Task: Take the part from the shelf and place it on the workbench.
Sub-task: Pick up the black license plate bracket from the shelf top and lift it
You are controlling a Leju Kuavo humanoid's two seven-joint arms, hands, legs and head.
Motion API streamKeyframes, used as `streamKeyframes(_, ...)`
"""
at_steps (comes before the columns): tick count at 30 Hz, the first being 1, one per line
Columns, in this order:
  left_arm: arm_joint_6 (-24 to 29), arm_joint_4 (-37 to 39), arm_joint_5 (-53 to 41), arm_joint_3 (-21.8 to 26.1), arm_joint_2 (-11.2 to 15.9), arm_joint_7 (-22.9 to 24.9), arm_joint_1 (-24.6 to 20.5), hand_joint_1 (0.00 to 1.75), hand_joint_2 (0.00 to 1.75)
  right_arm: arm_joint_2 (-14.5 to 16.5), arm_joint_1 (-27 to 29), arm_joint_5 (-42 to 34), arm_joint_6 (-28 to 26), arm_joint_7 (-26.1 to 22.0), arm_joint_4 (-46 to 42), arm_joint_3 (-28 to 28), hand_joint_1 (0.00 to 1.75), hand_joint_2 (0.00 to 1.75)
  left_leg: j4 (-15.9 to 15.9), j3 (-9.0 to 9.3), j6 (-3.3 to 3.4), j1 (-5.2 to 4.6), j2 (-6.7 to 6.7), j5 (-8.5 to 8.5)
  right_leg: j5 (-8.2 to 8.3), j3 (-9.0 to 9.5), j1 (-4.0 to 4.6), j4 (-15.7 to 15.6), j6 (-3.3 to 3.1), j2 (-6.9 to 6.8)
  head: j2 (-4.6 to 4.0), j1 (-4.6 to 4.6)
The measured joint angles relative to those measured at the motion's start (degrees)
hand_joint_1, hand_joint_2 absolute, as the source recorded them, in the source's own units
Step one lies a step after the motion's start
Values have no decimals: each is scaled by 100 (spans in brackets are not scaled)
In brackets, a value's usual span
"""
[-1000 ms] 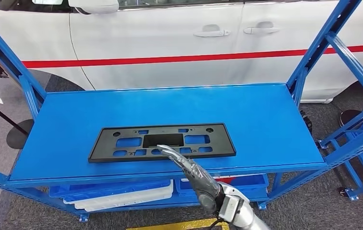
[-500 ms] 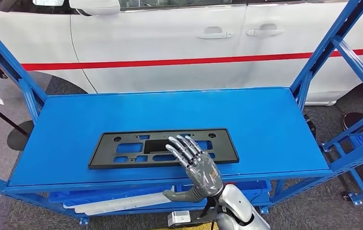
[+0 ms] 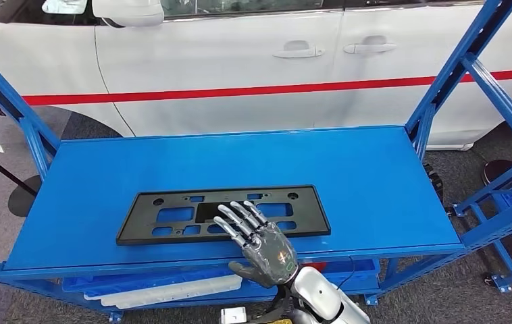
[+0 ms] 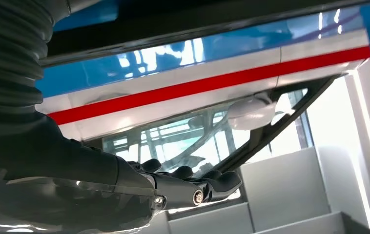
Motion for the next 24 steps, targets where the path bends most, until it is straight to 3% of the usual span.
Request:
streamKeyframes(2,-10,0,-19,-2,0,1,-10,0,0,67,-93,148,39,106,134,108,0,175,-31,3,53,8,1,16,-10,-7,0,8,53,2,0,0)
streamKeyframes(4,-21,0,-30,-8,-1,1,-12,0,0,149,-204,283,64,227,297,202,0,175,-69,24,115,37,12,36,-157,-88,-4,213,111,0,0,0)
streamKeyframes(7,-30,0,-45,-26,2,2,-16,0,0,261,-373,400,84,365,607,307,0,175,-83,24,160,45,22,40,-660,-590,-39,1248,177,-6,0,0)
streamKeyframes(8,-30,0,-51,-32,5,1,-15,0,0,299,-419,423,88,392,723,334,0,175,-82,24,161,44,20,38,-745,-751,-53,1551,189,-7,0,0)
streamKeyframes(9,-31,0,-55,-35,8,1,-14,0,0,339,-466,440,90,414,836,358,0,175,-81,28,160,44,17,35,-716,-823,-64,1661,194,-8,0,0)
streamKeyframes(10,-31,0,-57,-38,9,0,-12,0,0,384,-520,456,87,430,945,381,0,175,-79,38,153,44,13,31,-569,-776,-74,1523,191,-10,0,0)
streamKeyframes(12,-31,0,-60,-44,6,-1,-13,0,0,485,-651,479,74,463,1140,421,0,175,-76,67,129,44,6,15,-133,-427,-85,754,158,-11,0,1)
streamKeyframes(14,-31,0,-65,-52,2,-2,-20,0,0,589,-792,492,56,491,1318,447,0,175,-61,71,76,29,5,-2,75,-147,-62,146,115,-9,0,1)
streamKeyframes(17,-30,0,-70,-80,4,-5,-24,0,0,730,-954,502,41,503,1559,482,0,175,-63,61,-39,35,6,-11,75,-104,-33,14,34,4,0,0)
streamKeyframes(19,-29,0,-72,-99,6,-7,-24,0,0,818,-1055,538,1,527,1698,513,0,175,96,2,-105,55,8,-129,98,-82,-47,-31,-42,-2,0,0)
streamKeyframes(20,-28,0,-73,-105,5,-8,-24,0,0,869,-1111,563,-33,547,1778,536,0,175,316,-94,-129,63,9,-262,108,-72,-58,-51,-73,-8,0,0)
streamKeyframes(22,-22,0,-75,-114,0,-9,-24,0,0,961,-1208,609,-97,593,1956,584,0,175,1071,-447,-165,73,10,-625,103,-70,-43,-53,-107,-17,0,0)
streamKeyframes(24,-15,0,-76,-119,1,-9,-20,0,0,1029,-1263,647,-129,616,2128,625,0,175,1573,-707,-187,77,10,-740,93,-63,-26,-49,-118,-20,0,0)
